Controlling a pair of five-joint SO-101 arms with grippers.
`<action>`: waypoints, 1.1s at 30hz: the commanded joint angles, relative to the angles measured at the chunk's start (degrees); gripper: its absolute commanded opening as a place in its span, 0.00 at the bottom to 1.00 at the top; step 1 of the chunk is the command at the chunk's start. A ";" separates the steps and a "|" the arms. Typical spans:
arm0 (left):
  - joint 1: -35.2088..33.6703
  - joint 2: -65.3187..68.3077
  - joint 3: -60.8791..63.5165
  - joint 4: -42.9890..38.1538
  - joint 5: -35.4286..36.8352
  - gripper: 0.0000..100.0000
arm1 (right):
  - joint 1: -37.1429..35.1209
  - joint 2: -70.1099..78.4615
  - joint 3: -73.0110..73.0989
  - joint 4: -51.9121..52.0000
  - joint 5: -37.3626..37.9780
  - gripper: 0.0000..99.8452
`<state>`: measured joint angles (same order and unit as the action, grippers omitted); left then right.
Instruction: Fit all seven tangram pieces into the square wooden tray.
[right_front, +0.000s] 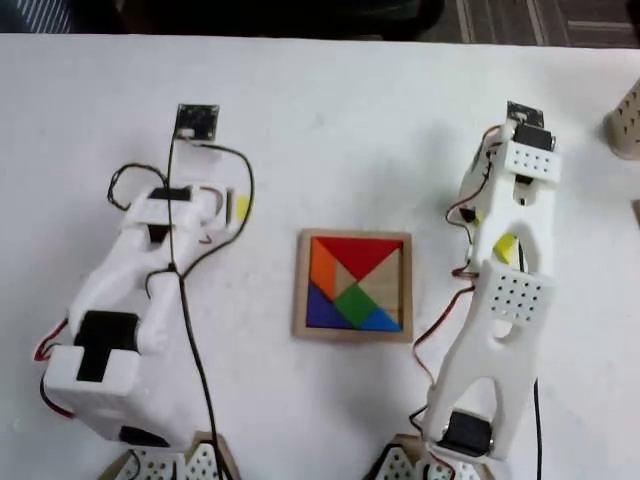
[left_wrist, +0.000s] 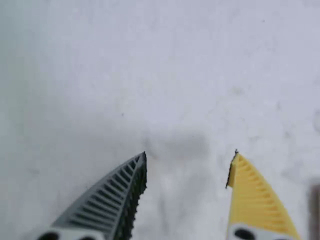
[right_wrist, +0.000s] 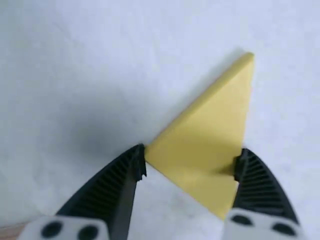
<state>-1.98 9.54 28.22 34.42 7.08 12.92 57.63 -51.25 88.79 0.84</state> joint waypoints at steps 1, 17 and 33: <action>-1.01 -0.57 -2.99 0.44 0.53 0.28 | -0.84 1.01 -2.99 0.84 -0.18 0.11; -1.01 -0.40 -2.99 0.44 0.53 0.28 | -0.84 -2.68 -5.19 5.58 -0.44 0.08; -1.10 -0.31 -3.16 0.18 0.53 0.29 | 3.65 -6.02 -11.60 7.52 65.85 0.17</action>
<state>-1.98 9.54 28.22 34.42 7.08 14.59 56.40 -58.55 95.30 50.59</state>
